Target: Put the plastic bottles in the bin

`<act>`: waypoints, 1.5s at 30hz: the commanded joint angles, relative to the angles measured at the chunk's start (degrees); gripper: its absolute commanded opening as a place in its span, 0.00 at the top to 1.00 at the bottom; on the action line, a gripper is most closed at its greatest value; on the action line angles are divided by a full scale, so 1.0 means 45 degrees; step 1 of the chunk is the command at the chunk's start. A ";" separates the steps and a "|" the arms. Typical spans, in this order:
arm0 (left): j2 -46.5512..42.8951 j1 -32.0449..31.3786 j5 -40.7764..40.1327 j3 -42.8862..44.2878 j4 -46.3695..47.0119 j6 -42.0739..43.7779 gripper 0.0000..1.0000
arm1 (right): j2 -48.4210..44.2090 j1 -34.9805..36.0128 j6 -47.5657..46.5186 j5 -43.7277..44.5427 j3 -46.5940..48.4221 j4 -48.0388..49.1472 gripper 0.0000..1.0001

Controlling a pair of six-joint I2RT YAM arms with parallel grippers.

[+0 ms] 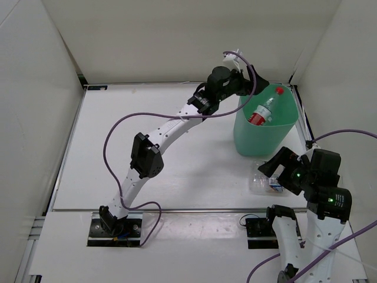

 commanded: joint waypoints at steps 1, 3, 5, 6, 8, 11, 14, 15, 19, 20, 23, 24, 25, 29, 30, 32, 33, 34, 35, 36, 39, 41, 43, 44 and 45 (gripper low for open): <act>-0.2579 0.0034 -0.0608 -0.0322 0.0326 0.1035 0.00 | 0.0129 0.0074 -0.0078 0.0336 0.0347 0.0398 0.00; -0.3459 0.0034 -0.0725 -0.0985 0.0111 0.1910 0.00 | 0.0129 0.0074 0.0740 0.0765 0.0017 0.0398 0.00; -0.5313 0.0034 -0.1173 -0.2934 -0.0163 0.2480 0.00 | 0.0129 0.0074 0.1696 0.1409 -0.0220 0.0282 0.00; -0.6035 0.0034 -0.1465 -0.3793 -0.0164 0.2830 0.00 | 0.0129 0.0074 0.2900 0.2166 -0.0356 0.0088 0.00; -0.8273 0.0034 -0.2710 -0.6633 -0.0280 0.2834 0.00 | -0.0006 0.0074 0.4427 0.3049 -0.0688 -0.0751 0.00; -1.1262 0.0034 -0.4002 -1.0520 -0.0281 0.2834 0.00 | -0.0280 0.0074 0.6600 0.3522 -0.1291 -0.0543 0.00; -1.3862 0.0443 -0.4610 -1.3728 -0.0729 0.2542 0.00 | -0.0088 0.0074 0.7982 0.3015 -0.2111 0.0298 0.00; -1.4435 0.0599 -0.4729 -1.4381 -0.0924 0.2173 0.00 | 0.0088 0.0074 0.8415 0.3014 -0.2347 0.0301 0.00; -1.6664 0.1010 -0.5160 -1.6708 -0.1900 0.1936 0.00 | 0.1044 0.0074 0.9201 0.2779 -0.3128 0.0807 0.00; -1.6957 0.1011 -0.5276 -1.6982 -0.2115 0.1935 0.00 | 0.1163 0.0074 0.9201 0.2779 -0.3305 0.0944 0.00; -1.7779 0.1264 -0.5394 -1.7687 -0.3033 0.1935 0.00 | 0.1477 0.0074 1.0077 0.2936 -0.4144 0.1333 0.00; -1.8032 0.1265 -0.5530 -1.7862 -0.3229 0.1935 0.00 | 0.1612 0.0074 1.0292 0.2936 -0.4359 0.1742 0.00; -1.8151 0.1381 -0.5531 -1.7864 -0.3559 0.1935 0.00 | 0.1729 0.0074 1.0411 0.2646 -0.4594 0.2017 0.00; -1.8425 0.1654 -0.5668 -1.7981 -0.3934 0.1935 0.00 | 0.2295 0.0074 1.0920 0.2643 -0.5376 0.2838 0.00; -1.8425 0.1655 -0.5668 -1.7981 -0.3934 0.1935 0.00 | 0.2664 0.0074 1.0920 0.2759 -0.5493 0.2956 0.00; -1.8425 0.1772 -0.5668 -1.7981 -0.4070 0.2109 0.00 | 0.3057 0.0074 1.0920 0.2760 -0.5612 0.3229 0.00; -1.8425 0.1773 -0.5668 -1.7981 -0.4206 0.2111 0.00 | 0.3426 0.0074 1.0920 0.2760 -0.5612 0.3559 0.00; -1.8425 0.1889 -0.5668 -1.7981 -0.4207 0.2227 0.00 | 0.3604 -0.0042 1.0920 0.2895 -0.5728 0.3562 0.00; -1.8425 0.1890 -0.5668 -1.7981 -0.4323 0.2228 0.00 | 0.3760 -0.0043 1.0920 0.3090 -0.5729 0.3775 0.00; -1.8425 0.2025 -0.5668 -1.7981 -0.4440 0.2228 0.00 | 0.4071 -0.0217 1.0765 0.3092 -0.5729 0.3932 0.00; -1.8561 0.2162 -0.5668 -1.7981 -0.4559 0.2228 0.00 | 0.4717 -0.0607 1.0647 0.3268 -0.5845 0.4186 0.00; -1.8562 0.2163 -0.5668 -1.8097 -0.4676 0.2228 0.00 | 0.5223 -0.0725 1.0646 0.3268 -0.5981 0.4342 0.00; -1.8562 0.2279 -0.5668 -1.8098 -0.4811 0.2228 0.00 | 0.5459 -0.0727 1.0646 0.3268 -0.6158 0.4500 0.00; -1.8562 0.2280 -0.5668 -1.8098 -0.4813 0.2228 0.00 | 0.5577 -0.0727 1.0646 0.3268 -0.6371 0.4674 0.00; -1.8562 0.2281 -0.5668 -1.8098 -0.4813 0.2228 0.00 | 0.5694 -0.0727 1.0646 0.3268 -0.6605 0.4792 0.00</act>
